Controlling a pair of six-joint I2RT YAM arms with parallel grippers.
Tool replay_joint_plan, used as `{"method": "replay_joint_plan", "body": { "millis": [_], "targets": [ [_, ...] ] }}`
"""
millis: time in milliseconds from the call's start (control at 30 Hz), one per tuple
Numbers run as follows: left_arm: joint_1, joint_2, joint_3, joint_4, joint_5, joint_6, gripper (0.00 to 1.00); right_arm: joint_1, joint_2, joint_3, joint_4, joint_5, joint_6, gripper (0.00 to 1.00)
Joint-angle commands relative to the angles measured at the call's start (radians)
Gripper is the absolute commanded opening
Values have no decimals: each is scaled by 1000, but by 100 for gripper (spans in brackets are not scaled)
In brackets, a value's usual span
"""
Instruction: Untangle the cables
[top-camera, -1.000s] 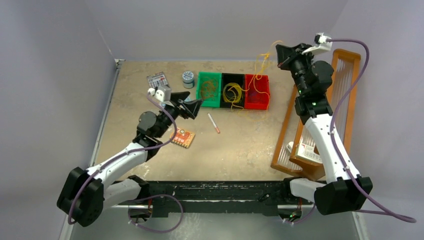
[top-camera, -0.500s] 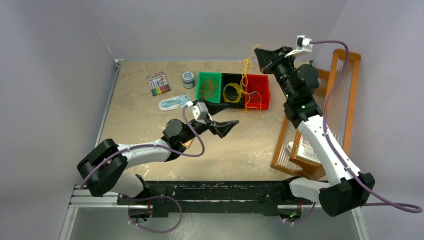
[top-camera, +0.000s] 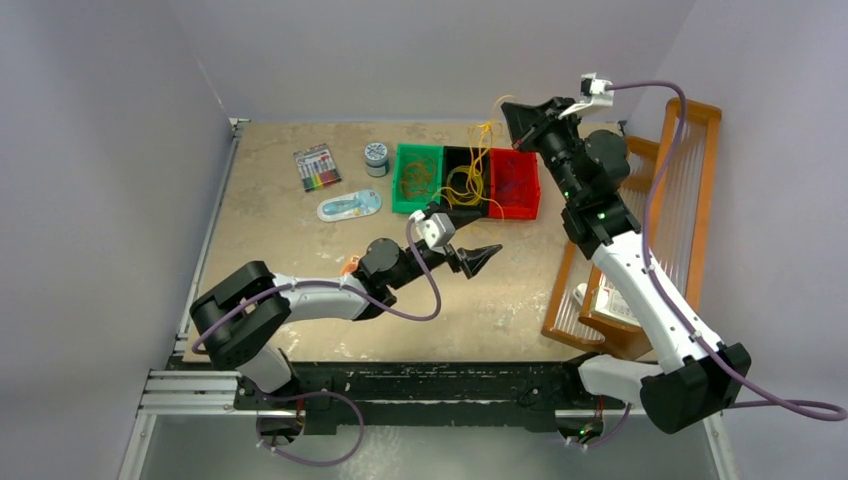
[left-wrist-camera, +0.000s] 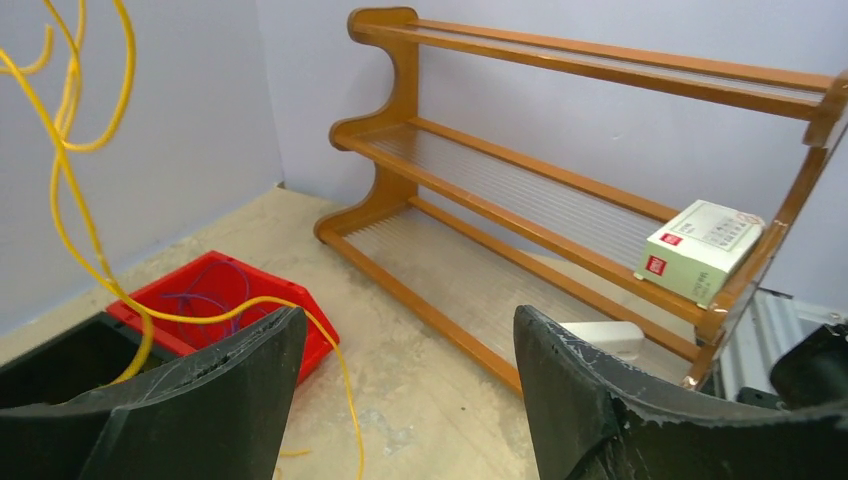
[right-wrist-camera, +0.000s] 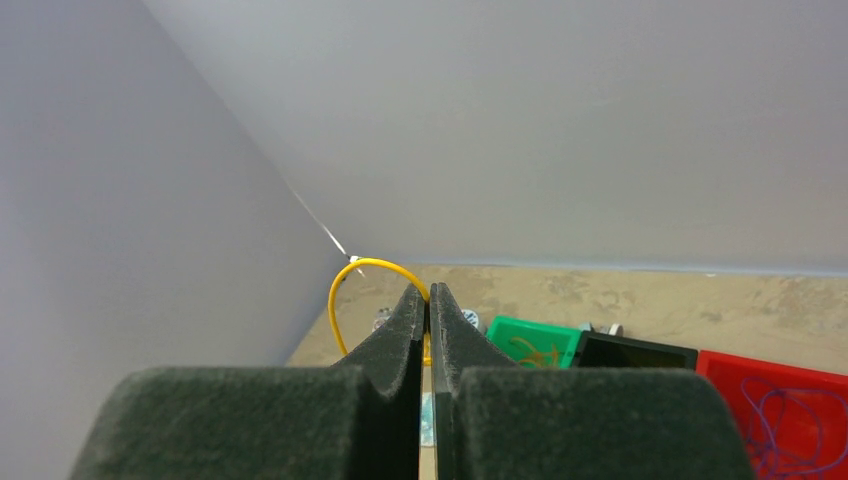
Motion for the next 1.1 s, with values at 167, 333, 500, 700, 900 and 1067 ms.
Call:
{"method": "replay_joint_plan", "body": {
  "millis": [167,333,500,700,900,1067],
  "targets": [
    [1,87,181,45,-8,114,74,4,-53,14,-10,3,-65,0],
    [1,122,226,47,-44,150,73,4,-64,15,-25,6,-79,0],
    [18,162,262,50,-99,181,72,4,-67,14,-27,-11,-79,0],
    [44,177,272,75,-148,179,72,4,-66,12,-29,-16,-81,0],
    [65,169,256,96,-210,190,72,4,-70,15,-33,-17,-86,0],
    [76,172,257,96,-230,199,71,4,-71,18,-37,-21,-90,0]
  ]
}}
